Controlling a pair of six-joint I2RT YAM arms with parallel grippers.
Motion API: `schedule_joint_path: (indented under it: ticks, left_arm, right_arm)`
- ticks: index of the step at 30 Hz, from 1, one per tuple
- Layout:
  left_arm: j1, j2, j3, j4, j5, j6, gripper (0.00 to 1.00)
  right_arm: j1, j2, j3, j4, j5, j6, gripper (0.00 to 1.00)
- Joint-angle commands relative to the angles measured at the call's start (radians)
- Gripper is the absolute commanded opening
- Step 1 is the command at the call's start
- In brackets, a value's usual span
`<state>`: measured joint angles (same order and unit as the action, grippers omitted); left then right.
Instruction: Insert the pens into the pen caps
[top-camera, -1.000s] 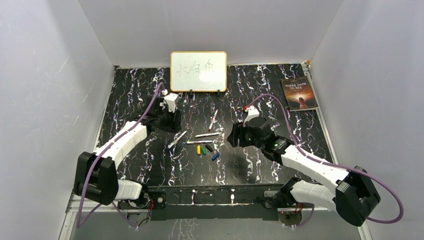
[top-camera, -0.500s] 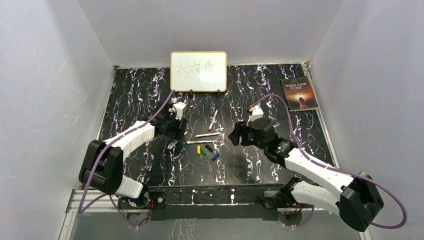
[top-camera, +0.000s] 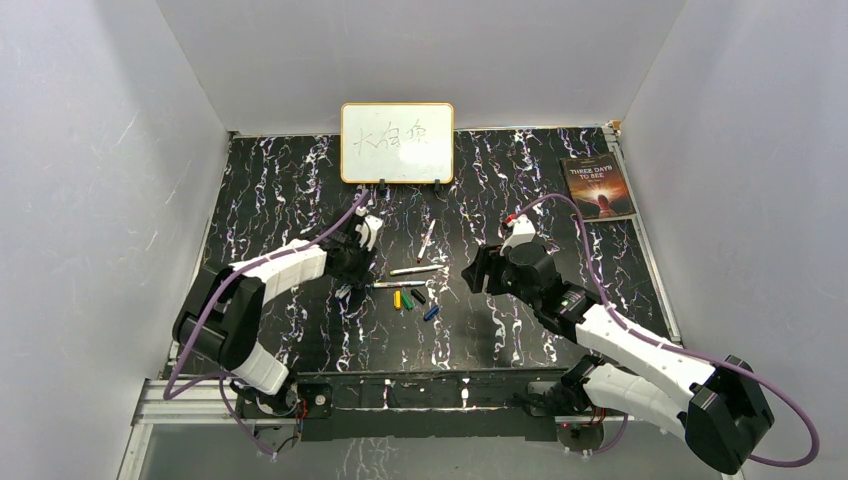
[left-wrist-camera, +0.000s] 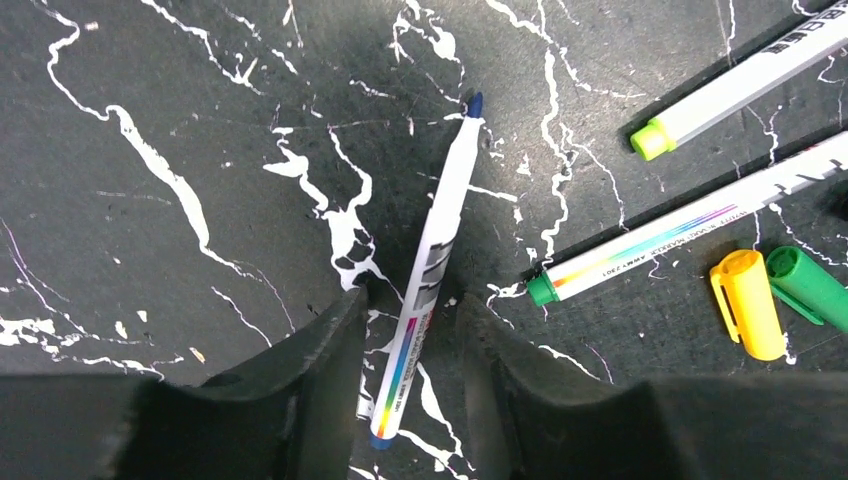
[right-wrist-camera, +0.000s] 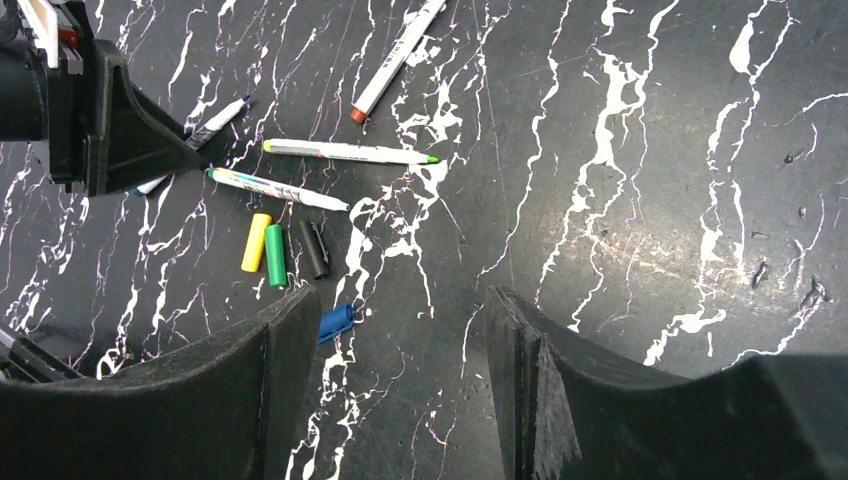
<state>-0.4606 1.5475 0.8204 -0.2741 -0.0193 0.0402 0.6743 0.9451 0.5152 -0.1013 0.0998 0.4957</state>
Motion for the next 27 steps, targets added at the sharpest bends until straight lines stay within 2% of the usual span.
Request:
schedule_joint_path:
  ticks: [1, 2, 5, 8, 12, 17, 22, 27]
  left_arm:
    - [-0.009, 0.041, 0.032, -0.056, -0.038, 0.001, 0.31]
    - [-0.013, 0.052, 0.038, -0.067, -0.041, 0.000, 0.25]
    - [-0.021, 0.070, 0.043, -0.078, -0.029, -0.003, 0.19]
    - [-0.040, 0.090, 0.047, -0.087, -0.027, 0.001, 0.07]
    - [-0.047, 0.106, 0.051, -0.090, -0.016, 0.005, 0.00]
    - [-0.047, 0.108, 0.066, -0.106, -0.041, -0.013, 0.00]
    - [-0.047, -0.003, 0.046, -0.065, -0.007, -0.023, 0.00]
    - [-0.047, -0.140, 0.037, -0.027, 0.104, -0.046, 0.00]
  right_arm:
    - [0.005, -0.028, -0.007, 0.046, 0.030, 0.008, 0.59]
    - [0.004, -0.026, -0.006, 0.047, 0.032, 0.007, 0.59]
    - [0.005, -0.021, -0.006, 0.055, 0.027, 0.011, 0.59]
    - [0.004, -0.019, -0.008, 0.063, 0.021, 0.018, 0.59]
    - [0.004, -0.017, -0.008, 0.065, 0.022, 0.021, 0.59]
    - [0.004, -0.027, -0.007, 0.061, 0.027, 0.020, 0.59]
    - [0.004, -0.028, -0.007, 0.087, -0.005, 0.052, 0.63]
    - [0.003, 0.004, -0.003, 0.208, -0.157, 0.179, 0.75]
